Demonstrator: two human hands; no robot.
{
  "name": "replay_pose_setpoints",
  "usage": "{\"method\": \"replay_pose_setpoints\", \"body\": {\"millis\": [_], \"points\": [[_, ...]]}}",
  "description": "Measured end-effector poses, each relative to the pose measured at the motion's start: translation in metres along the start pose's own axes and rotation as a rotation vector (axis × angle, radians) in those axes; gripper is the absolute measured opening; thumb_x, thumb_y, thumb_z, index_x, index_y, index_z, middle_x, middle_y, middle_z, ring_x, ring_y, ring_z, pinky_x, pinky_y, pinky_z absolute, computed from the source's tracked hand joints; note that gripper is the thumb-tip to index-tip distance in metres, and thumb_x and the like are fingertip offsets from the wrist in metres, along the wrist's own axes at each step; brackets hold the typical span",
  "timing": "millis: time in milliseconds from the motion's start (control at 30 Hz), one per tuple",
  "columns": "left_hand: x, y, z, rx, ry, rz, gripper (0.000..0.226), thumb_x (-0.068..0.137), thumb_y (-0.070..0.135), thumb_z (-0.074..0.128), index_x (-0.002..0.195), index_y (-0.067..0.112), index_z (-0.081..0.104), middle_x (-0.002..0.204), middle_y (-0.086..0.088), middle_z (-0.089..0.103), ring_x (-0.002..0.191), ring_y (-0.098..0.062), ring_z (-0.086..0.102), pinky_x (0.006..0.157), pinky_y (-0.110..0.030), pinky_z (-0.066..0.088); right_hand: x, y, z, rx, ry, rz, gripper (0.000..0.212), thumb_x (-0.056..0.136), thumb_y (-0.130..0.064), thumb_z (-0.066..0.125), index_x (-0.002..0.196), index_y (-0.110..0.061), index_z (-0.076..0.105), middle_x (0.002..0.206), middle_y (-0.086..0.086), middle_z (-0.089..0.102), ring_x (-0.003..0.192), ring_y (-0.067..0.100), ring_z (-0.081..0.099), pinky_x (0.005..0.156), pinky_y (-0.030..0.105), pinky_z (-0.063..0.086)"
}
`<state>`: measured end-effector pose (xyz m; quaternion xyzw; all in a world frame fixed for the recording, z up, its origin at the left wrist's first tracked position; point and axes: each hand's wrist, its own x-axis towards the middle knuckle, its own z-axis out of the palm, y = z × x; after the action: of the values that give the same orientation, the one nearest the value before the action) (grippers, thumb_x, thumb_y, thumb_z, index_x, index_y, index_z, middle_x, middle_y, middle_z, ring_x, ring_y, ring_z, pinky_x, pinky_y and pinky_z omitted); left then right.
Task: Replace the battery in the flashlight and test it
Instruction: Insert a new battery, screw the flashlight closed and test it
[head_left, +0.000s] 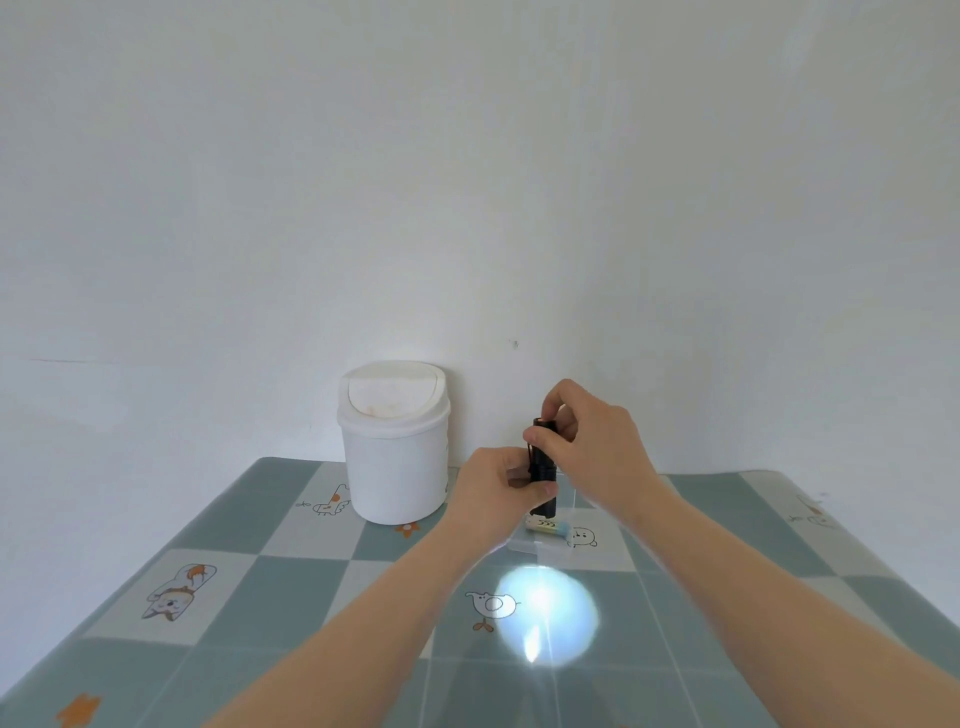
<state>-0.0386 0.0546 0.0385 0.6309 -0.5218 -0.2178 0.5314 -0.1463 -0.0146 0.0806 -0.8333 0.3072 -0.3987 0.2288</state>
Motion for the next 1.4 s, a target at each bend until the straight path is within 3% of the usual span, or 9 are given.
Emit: {"method": "replay_pose_setpoints", "body": {"millis": [133, 467, 767, 900, 967, 1067, 1133, 1233, 1400], "points": [[0.001, -0.003, -0.001, 0.019, -0.018, -0.010, 0.013, 0.081, 0.008, 0.066, 0.092, 0.005, 0.070, 0.089, -0.013, 0.075, 0.084, -0.029, 0.070, 0.086, -0.038, 0.056, -0.002, 0.002, 0.000, 0.004, -0.018, -0.004, 0.018, 0.080, -0.025, 0.066, 0.087, -0.020, 0.050, 0.071, 0.002, 0.064, 0.071, 0.022, 0.060, 0.067, 0.033, 0.048], [0.001, -0.008, 0.001, -0.003, -0.018, -0.010, 0.016, 0.081, 0.007, 0.066, 0.096, 0.007, 0.071, 0.090, -0.008, 0.075, 0.082, -0.020, 0.071, 0.081, -0.026, 0.056, -0.002, 0.004, 0.001, -0.005, -0.019, -0.006, 0.016, 0.080, -0.025, 0.066, 0.080, -0.019, 0.052, 0.063, -0.002, 0.059, 0.065, 0.019, 0.055, 0.066, 0.033, 0.047], [0.000, -0.009, 0.002, 0.040, -0.019, 0.015, 0.006, 0.080, 0.011, 0.067, 0.082, 0.016, 0.069, 0.070, 0.001, 0.068, 0.064, -0.012, 0.062, 0.074, -0.030, 0.052, -0.002, 0.004, 0.000, 0.008, -0.033, 0.002, 0.015, 0.079, -0.024, 0.067, 0.081, -0.014, 0.056, 0.067, 0.001, 0.061, 0.065, 0.018, 0.054, 0.065, 0.029, 0.045], [0.000, -0.009, 0.000, 0.063, -0.037, 0.014, 0.015, 0.080, 0.012, 0.067, 0.073, 0.025, 0.065, 0.068, 0.003, 0.067, 0.065, -0.014, 0.064, 0.076, -0.032, 0.052, -0.004, 0.008, -0.001, 0.074, -0.046, 0.039, 0.015, 0.079, -0.026, 0.068, 0.082, -0.017, 0.056, 0.072, 0.004, 0.066, 0.070, 0.022, 0.061, 0.069, 0.033, 0.049], [0.000, -0.011, -0.004, 0.054, -0.062, 0.015, 0.012, 0.081, 0.011, 0.066, 0.080, 0.023, 0.068, 0.072, 0.000, 0.068, 0.070, -0.019, 0.066, 0.080, -0.033, 0.054, -0.004, 0.012, -0.004, 0.107, -0.074, 0.040, 0.013, 0.083, -0.031, 0.064, 0.083, -0.021, 0.056, 0.072, 0.006, 0.068, 0.070, 0.023, 0.063, 0.069, 0.035, 0.052], [-0.001, -0.014, -0.009, 0.048, -0.116, 0.012, 0.013, 0.083, 0.009, 0.064, 0.093, 0.015, 0.069, 0.074, 0.000, 0.065, 0.067, -0.012, 0.060, 0.073, -0.021, 0.050, -0.003, 0.017, -0.008, -0.012, -0.097, 0.017, 0.015, 0.090, -0.033, 0.055, 0.084, -0.020, 0.059, 0.069, 0.010, 0.066, 0.063, 0.024, 0.057, 0.062, 0.035, 0.048], [-0.002, -0.016, -0.010, 0.078, -0.132, 0.016, 0.012, 0.084, 0.012, 0.063, 0.095, 0.014, 0.069, 0.073, 0.002, 0.064, 0.067, -0.010, 0.058, 0.074, -0.022, 0.049, -0.002, 0.017, -0.012, -0.034, -0.151, 0.031, 0.018, 0.090, -0.033, 0.055, 0.086, -0.017, 0.060, 0.066, 0.006, 0.059, 0.060, 0.019, 0.051, 0.059, 0.029, 0.041], [-0.002, -0.016, -0.011, 0.103, -0.133, 0.024, 0.012, 0.085, 0.016, 0.063, 0.096, 0.016, 0.069, 0.073, 0.005, 0.065, 0.070, -0.008, 0.060, 0.079, -0.028, 0.051, -0.002, 0.016, -0.011, -0.001, -0.217, 0.069, 0.015, 0.091, -0.033, 0.054, 0.090, -0.018, 0.057, 0.069, 0.002, 0.057, 0.074, 0.026, 0.061, 0.062, 0.028, 0.043], [-0.004, -0.013, -0.015, 0.219, -0.141, 0.069, 0.005, 0.084, 0.016, 0.061, 0.085, 0.012, 0.065, 0.067, -0.001, 0.060, 0.063, -0.015, 0.054, 0.069, -0.030, 0.046, 0.001, 0.016, -0.009, 0.006, -0.264, 0.147, 0.011, 0.092, -0.030, 0.051, 0.091, -0.020, 0.056, 0.073, -0.001, 0.057, 0.069, 0.015, 0.053, 0.058, 0.024, 0.037]]}}
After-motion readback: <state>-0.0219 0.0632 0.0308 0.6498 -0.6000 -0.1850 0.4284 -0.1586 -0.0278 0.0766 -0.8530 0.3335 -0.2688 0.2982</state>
